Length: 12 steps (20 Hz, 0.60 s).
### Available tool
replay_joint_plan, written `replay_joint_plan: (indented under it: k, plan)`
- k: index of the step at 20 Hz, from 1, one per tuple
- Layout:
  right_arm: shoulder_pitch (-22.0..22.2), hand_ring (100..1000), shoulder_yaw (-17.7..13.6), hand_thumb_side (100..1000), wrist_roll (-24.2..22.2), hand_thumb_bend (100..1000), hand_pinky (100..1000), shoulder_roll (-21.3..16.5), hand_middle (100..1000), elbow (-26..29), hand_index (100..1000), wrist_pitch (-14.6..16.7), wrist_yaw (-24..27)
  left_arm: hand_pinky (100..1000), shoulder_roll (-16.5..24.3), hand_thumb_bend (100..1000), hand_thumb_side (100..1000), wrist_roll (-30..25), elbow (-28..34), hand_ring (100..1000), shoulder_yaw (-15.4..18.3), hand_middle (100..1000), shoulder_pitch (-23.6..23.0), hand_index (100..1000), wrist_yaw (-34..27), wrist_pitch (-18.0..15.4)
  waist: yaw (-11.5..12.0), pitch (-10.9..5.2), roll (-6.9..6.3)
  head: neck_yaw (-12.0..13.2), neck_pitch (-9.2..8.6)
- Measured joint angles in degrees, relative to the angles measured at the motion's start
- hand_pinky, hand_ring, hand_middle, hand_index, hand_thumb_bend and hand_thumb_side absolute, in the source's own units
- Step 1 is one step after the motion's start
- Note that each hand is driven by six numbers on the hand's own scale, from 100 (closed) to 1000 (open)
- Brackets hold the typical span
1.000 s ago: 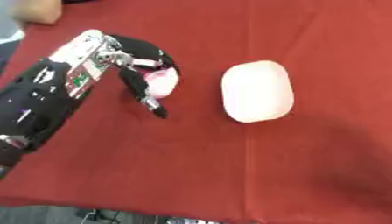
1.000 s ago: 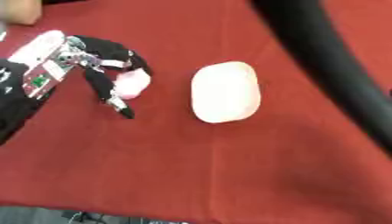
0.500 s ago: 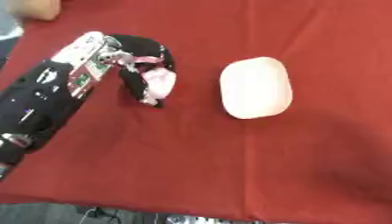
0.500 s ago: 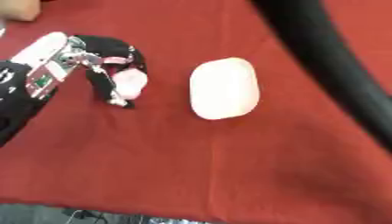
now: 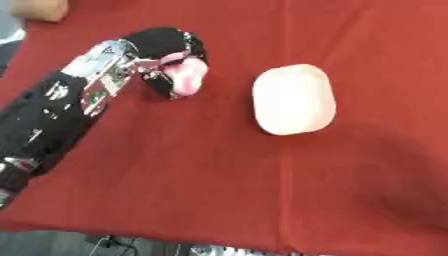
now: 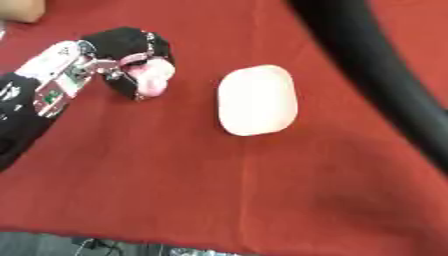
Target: Pick up objects on the table and place them in the box.
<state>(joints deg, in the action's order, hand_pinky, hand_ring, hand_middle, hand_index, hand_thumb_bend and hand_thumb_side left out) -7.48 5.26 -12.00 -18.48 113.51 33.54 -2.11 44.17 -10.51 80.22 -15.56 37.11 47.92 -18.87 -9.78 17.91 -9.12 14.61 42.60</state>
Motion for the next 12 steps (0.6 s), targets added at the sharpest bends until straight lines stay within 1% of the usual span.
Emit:
replay_joint_plan:
  k: [5, 6, 7, 10, 12]
  plan:
    - [0.4, 786, 0.0, 702, 0.0, 100, 595, -0.3, 846, 0.0, 952, 0.0, 0.0, 100, -1.0, 281, 100, 1.4, 2.6, 100, 0.0, 100, 3.4, 210, 1.0, 0.4, 0.0, -0.71, 0.0, 0.0, 0.02]
    - [0.4, 786, 0.0, 707, 0.0, 100, 595, -0.3, 845, 0.0, 952, 0.0, 0.0, 100, -1.2, 249, 100, 1.5, 3.6, 100, 0.0, 100, 4.2, 213, 1.1, 0.4, 0.0, -0.9, 0.0, 0.0, 0.02]
    - [0.4, 786, 0.0, 702, 0.0, 100, 595, -0.3, 845, 0.0, 951, 0.0, 0.0, 100, -1.5, 255, 100, 1.6, 4.4, 100, 0.0, 100, 5.0, 213, 1.1, 0.5, 0.0, -1.1, 0.0, 0.0, 0.02]
    - [0.4, 786, 0.0, 703, 0.0, 100, 595, -0.6, 845, 0.0, 951, 0.0, 0.0, 100, -3.0, 230, 100, 1.3, 6.7, 100, -0.7, 100, 7.0, 218, 0.5, 0.7, -0.3, -1.42, -0.01, 0.0, 0.02]
    - [0.4, 786, 0.0, 703, 0.0, 100, 595, -0.8, 846, 0.0, 950, 0.0, 0.1, 100, -4.7, 184, 100, 0.5, 7.7, 100, -1.6, 100, 8.2, 242, -0.3, 0.8, -0.5, -1.43, -0.01, 0.0, 0.01]
